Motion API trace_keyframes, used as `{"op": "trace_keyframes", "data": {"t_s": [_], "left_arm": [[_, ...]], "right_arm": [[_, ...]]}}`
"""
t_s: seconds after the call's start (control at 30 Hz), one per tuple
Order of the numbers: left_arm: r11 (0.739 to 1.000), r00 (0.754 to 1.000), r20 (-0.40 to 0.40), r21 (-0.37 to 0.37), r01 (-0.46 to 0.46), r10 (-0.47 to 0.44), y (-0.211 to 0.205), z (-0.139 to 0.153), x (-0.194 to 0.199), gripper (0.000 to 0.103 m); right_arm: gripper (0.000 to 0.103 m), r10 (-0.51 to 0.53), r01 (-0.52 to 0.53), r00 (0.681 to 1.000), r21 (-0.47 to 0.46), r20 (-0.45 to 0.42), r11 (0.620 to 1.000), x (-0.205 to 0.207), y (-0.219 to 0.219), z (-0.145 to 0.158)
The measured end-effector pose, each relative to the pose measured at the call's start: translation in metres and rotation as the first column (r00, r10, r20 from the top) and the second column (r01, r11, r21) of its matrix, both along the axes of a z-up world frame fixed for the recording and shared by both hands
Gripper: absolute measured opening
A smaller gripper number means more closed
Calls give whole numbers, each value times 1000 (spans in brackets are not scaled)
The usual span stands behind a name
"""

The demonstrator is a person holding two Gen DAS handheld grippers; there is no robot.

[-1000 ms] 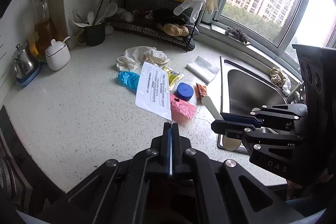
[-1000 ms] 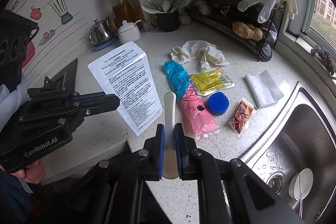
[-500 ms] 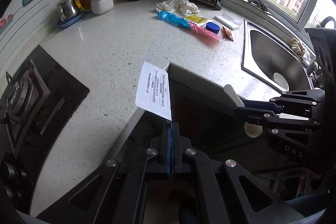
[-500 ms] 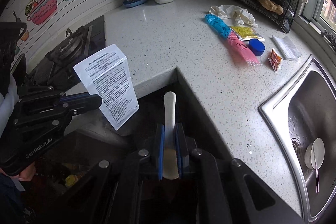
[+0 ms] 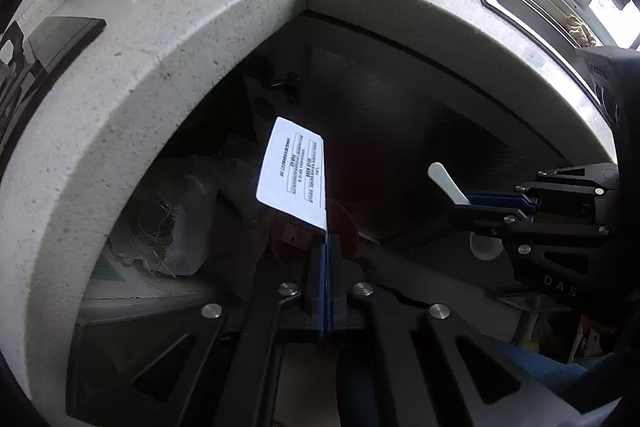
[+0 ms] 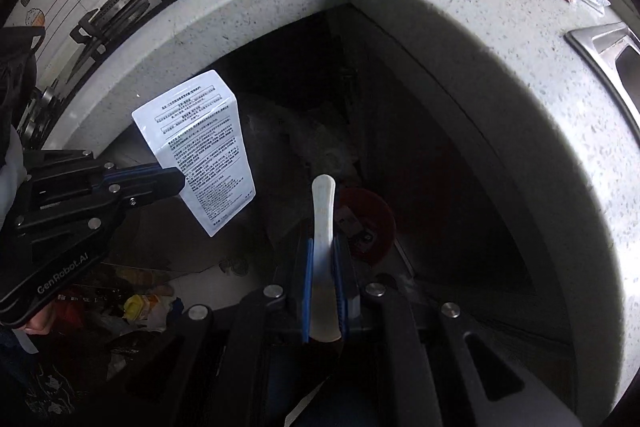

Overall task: Collect trash
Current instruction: 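Carry the leaflet and spoon down toward the red bin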

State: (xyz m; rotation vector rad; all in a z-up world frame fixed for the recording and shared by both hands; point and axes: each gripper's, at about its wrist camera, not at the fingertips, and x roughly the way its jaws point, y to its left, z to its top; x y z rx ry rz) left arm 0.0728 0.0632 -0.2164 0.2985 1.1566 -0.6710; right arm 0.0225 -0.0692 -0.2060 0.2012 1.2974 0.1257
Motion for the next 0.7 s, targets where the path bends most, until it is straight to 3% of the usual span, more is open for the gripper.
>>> {"op": "trace_keyframes", "data": {"t_s": [0.47, 0.7], "left_arm": [[997, 995, -67, 1, 76, -76, -43, -156, 15, 0], [992, 992, -46, 41, 119, -117, -59, -203, 25, 0]], "right_arm": [[9, -87, 87, 994, 7, -65, 996, 11, -18, -157], [9, -111, 111, 990, -6, -85, 994, 27, -36, -209]]}}
